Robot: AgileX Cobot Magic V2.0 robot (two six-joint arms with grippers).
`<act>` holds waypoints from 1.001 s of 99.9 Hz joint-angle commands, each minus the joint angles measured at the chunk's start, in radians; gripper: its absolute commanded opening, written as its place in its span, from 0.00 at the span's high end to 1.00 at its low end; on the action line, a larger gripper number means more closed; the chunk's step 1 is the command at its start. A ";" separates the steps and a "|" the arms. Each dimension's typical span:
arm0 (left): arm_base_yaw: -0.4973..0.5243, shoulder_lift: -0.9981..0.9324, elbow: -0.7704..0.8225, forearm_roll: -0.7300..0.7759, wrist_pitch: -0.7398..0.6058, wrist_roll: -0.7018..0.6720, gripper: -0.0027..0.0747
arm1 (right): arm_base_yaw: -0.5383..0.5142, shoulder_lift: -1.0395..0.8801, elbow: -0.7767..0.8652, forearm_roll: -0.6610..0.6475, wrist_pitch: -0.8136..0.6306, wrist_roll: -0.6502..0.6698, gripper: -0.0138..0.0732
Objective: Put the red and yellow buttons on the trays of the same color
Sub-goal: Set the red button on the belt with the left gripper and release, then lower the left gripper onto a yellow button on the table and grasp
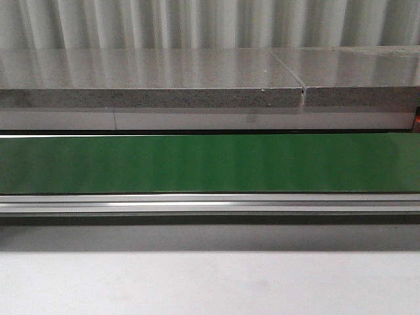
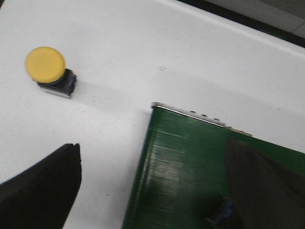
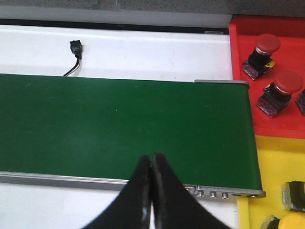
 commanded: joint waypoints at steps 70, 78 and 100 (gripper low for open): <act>0.124 0.352 -0.247 -0.034 -0.118 -0.007 0.21 | 0.003 -0.006 -0.027 0.010 -0.056 -0.012 0.92; 0.124 0.393 -0.286 -0.034 -0.115 -0.012 0.21 | 0.003 -0.006 -0.027 0.010 -0.056 -0.012 0.92; 0.124 0.481 -0.354 -0.024 -0.106 -0.030 0.21 | 0.003 -0.006 -0.027 0.010 -0.056 -0.012 0.92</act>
